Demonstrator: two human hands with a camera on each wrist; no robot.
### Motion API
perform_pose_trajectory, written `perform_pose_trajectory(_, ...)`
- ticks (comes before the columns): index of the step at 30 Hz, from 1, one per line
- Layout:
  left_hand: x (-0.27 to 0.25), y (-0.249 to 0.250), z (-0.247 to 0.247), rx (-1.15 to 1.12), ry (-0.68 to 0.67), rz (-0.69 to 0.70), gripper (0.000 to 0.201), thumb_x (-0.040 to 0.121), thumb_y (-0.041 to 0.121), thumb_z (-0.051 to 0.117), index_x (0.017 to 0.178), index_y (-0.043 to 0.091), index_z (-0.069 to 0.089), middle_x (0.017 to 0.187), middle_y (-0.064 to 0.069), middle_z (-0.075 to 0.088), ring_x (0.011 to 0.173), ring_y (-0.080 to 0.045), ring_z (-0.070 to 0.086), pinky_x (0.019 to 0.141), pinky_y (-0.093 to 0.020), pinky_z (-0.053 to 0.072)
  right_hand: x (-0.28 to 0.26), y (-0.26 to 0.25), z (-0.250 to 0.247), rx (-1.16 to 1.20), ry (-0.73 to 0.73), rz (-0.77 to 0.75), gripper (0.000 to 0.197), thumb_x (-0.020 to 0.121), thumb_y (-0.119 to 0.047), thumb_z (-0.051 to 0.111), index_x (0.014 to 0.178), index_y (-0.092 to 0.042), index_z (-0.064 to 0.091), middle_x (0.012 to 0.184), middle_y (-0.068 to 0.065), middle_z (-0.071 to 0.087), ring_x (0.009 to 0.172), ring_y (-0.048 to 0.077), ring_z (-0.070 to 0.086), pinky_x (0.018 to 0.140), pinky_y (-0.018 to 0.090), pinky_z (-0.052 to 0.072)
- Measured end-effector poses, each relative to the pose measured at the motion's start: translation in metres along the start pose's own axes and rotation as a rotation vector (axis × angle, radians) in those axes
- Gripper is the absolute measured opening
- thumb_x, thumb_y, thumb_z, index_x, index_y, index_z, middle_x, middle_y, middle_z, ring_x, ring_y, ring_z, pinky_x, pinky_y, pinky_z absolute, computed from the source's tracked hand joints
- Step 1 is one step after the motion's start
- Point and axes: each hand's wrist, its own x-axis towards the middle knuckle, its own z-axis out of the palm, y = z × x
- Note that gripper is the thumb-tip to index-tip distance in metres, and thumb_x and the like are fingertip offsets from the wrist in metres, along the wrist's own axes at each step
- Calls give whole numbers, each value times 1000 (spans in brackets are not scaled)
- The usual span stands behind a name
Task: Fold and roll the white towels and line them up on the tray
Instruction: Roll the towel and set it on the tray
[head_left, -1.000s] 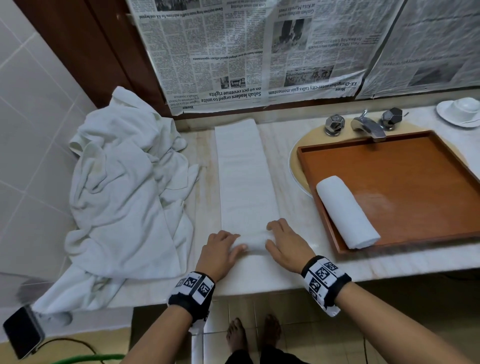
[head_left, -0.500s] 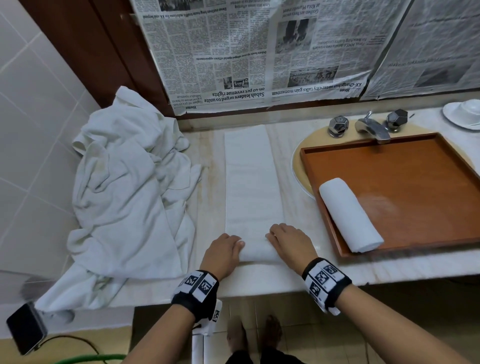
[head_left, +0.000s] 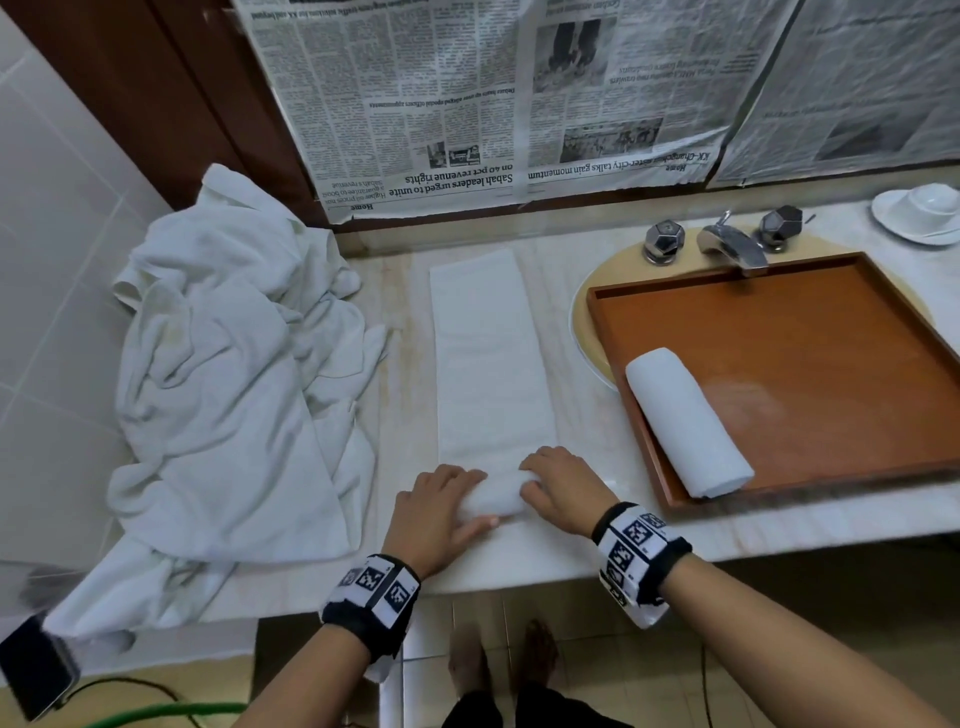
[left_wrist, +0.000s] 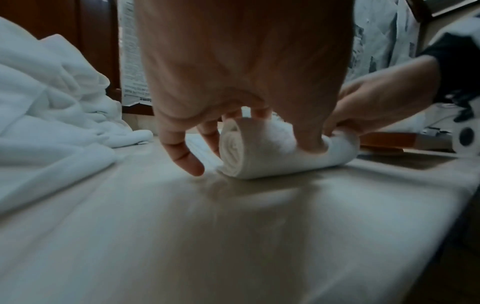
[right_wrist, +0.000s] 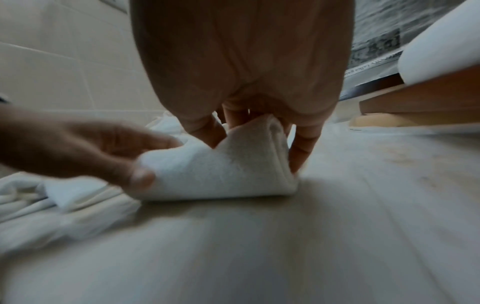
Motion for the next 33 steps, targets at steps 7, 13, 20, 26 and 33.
perform_pose_trajectory(7, 17, 0, -8, -77, -173, -107, 86, 70, 89, 36, 137, 37, 53, 124, 7, 51, 119, -17, 48, 99, -41, 40, -30, -10, 19, -304, 123, -83, 38, 73, -26, 60, 109, -12, 60, 108, 5, 58, 98, 27, 57, 80, 39, 49)
perform_pose_trajectory(13, 16, 8, -8, 10, -36, -59, 66, 86, 76, 43, 137, 35, 52, 132, 8, 47, 123, -19, 40, 99, -39, 35, -21, -7, 14, -314, 38, -72, 37, 73, -28, 47, 101, -10, 62, 98, 7, 59, 87, 28, 57, 76, 38, 48)
perform_pose_trajectory(20, 4, 0, 10, -21, 64, 29, 74, 79, 81, 35, 136, 37, 51, 123, 13, 57, 113, -15, 51, 94, -35, 33, -3, -11, -16, 91, -170, 90, 34, 97, -26, 41, 126, -14, 55, 120, 6, 59, 112, 26, 51, 94, 37, 38)
perform_pose_trajectory(26, 20, 6, -9, -61, -178, -82, 73, 79, 81, 41, 137, 39, 50, 122, 8, 56, 118, -15, 48, 98, -42, 33, -27, -13, 6, -337, 62, -102, 52, 76, -38, 45, 120, -13, 58, 112, 7, 59, 101, 28, 56, 90, 44, 47)
perform_pose_trajectory(33, 9, 9, 2, -85, -21, -45, 81, 82, 74, 51, 148, 30, 35, 146, 7, 29, 127, -17, 37, 100, -42, 38, -16, -17, 9, -370, -29, -62, 41, 75, -22, 49, 113, -10, 60, 102, 10, 59, 92, 32, 56, 84, 44, 45)
